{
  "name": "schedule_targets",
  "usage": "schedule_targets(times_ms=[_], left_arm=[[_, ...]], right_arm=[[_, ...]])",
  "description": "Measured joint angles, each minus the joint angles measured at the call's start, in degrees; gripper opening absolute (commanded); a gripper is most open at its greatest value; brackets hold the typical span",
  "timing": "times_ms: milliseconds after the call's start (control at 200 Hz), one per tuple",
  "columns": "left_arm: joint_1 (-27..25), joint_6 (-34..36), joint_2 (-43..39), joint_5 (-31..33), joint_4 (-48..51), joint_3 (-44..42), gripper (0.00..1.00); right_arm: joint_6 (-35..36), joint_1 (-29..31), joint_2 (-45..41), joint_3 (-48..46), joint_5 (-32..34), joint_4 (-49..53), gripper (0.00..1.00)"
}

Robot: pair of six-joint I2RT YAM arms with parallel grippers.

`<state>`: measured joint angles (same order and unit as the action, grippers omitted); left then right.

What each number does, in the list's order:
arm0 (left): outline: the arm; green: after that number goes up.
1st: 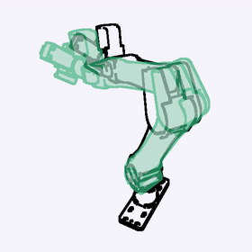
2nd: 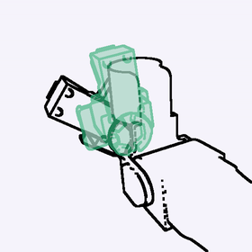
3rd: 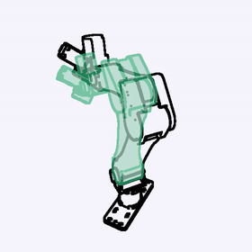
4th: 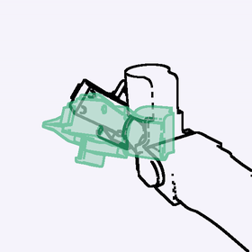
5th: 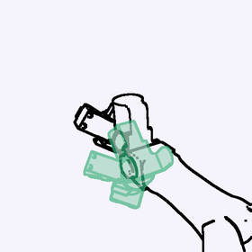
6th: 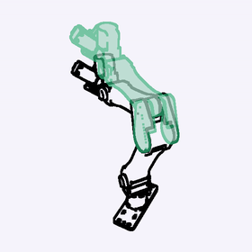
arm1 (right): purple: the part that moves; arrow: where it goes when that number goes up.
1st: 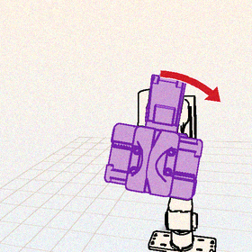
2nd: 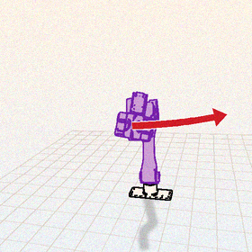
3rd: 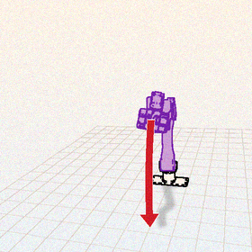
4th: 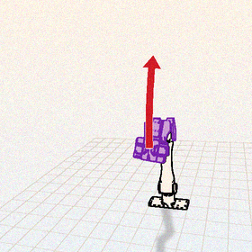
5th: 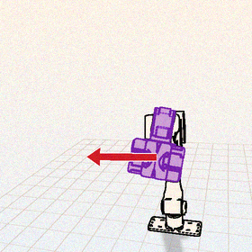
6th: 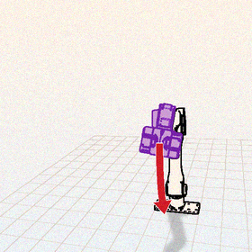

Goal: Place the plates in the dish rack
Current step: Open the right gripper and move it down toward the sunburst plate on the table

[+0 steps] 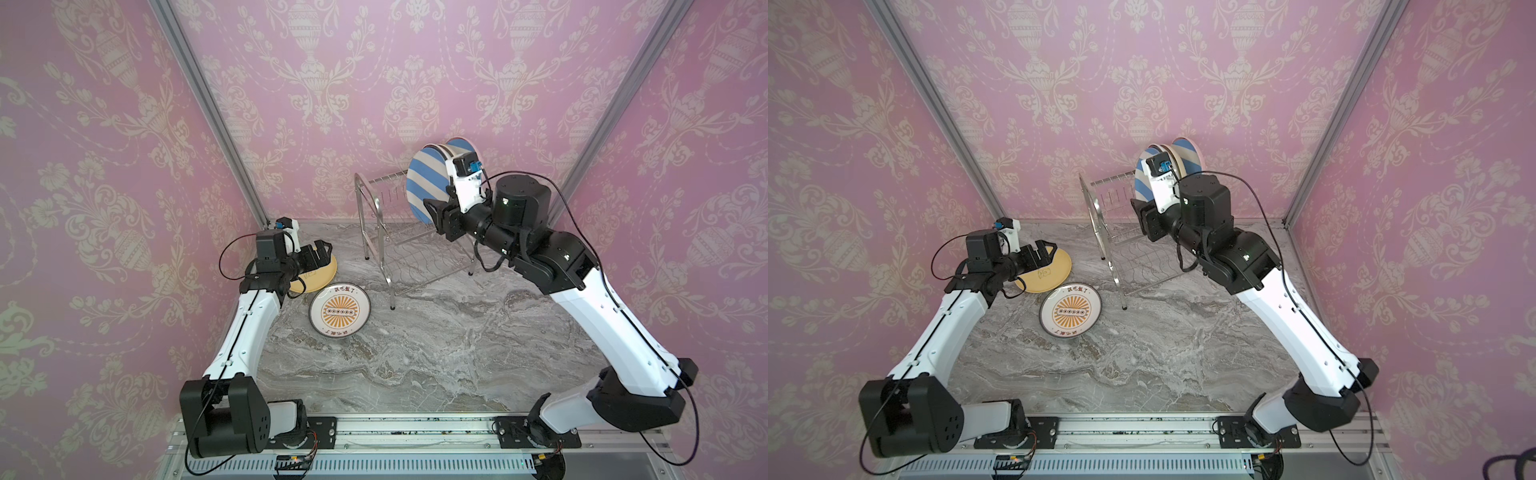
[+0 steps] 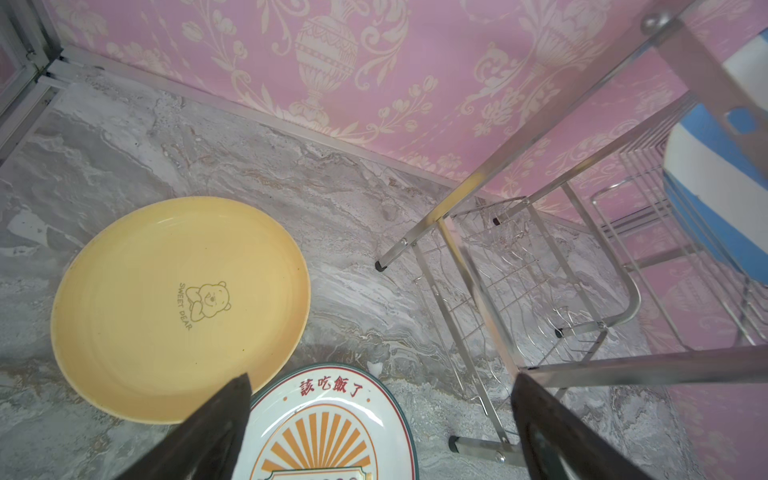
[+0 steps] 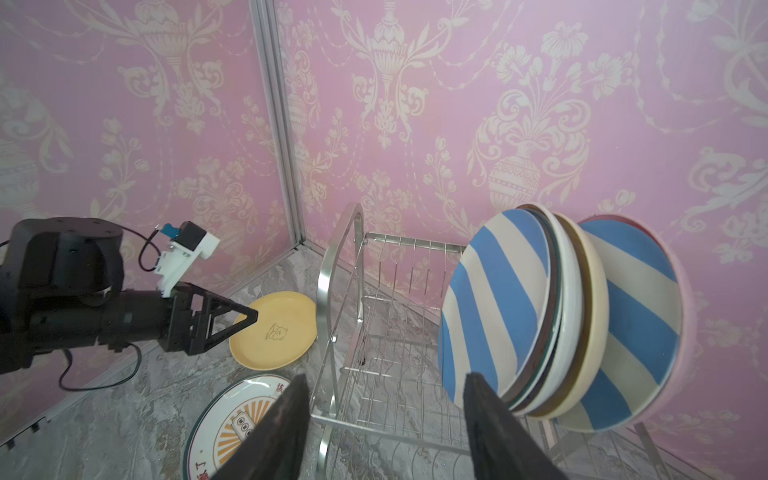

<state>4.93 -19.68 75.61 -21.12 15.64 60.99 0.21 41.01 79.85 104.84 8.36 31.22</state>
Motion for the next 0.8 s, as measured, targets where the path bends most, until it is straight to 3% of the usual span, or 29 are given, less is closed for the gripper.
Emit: schedule_targets(times_ms=[135, 285, 450, 796], left_arm=[[0.0, 1.09, 3.89, 0.83, 1.73, -1.09, 0.99], [-0.02, 1.64, 6.43, 2.16, 3.43, -2.71, 0.99], [-0.13, 0.35, 6.08, 4.44, 3.23, -9.57, 0.99], [-0.17, -2.29, 1.88, 8.0, -0.66, -17.7, 0.99]], right_arm=[[-5.16, 2.67, -6.43, -16.09, -3.19, -1.05, 0.68], [-9.99, 10.67, -0.76, -25.79, -4.57, -2.36, 0.7], [-17.14, 15.78, 10.43, -30.97, -7.61, -8.13, 0.7], [-39.56, 16.31, 24.0, -31.71, -6.71, -20.48, 0.69]])
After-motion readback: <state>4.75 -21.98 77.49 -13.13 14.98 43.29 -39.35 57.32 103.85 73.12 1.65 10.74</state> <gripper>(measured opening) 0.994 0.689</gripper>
